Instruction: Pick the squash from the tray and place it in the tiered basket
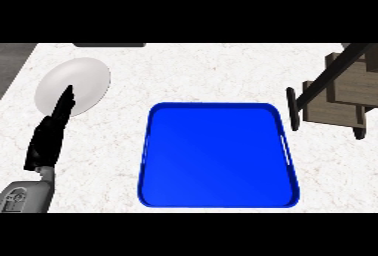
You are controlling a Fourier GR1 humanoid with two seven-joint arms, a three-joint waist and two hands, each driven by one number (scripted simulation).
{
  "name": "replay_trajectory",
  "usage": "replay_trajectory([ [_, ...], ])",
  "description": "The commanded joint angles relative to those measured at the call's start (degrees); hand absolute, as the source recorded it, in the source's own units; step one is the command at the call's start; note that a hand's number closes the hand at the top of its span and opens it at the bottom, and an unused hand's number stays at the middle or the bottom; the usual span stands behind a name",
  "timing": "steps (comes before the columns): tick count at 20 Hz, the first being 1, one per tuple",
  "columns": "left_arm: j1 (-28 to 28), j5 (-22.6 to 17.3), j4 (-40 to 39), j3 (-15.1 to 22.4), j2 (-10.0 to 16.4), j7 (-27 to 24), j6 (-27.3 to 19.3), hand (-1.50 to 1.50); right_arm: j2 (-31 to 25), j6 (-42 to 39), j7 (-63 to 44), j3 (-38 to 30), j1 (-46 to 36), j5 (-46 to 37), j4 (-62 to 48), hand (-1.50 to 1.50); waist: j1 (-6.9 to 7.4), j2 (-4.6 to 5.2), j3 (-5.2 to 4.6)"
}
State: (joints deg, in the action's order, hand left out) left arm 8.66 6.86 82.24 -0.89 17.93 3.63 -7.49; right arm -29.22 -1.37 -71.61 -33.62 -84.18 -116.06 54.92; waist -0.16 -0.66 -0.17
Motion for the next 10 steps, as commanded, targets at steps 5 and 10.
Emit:
replay_trajectory([
  [5, -0.8, 0.5, -0.1, -0.5, 0.5, 0.0, -0.2, 0.00, 12.9, -9.4, -13.6, -1.1, -1.2, -9.0, 19.7, -1.50, -1.07, -0.77, 0.01],
  [10, -1.5, -1.2, 0.4, -1.6, 1.4, 0.2, 1.5, 0.00, 22.5, -14.5, -10.8, 2.8, -0.9, -16.7, 34.6, -1.50, -1.25, -1.14, -0.01],
])
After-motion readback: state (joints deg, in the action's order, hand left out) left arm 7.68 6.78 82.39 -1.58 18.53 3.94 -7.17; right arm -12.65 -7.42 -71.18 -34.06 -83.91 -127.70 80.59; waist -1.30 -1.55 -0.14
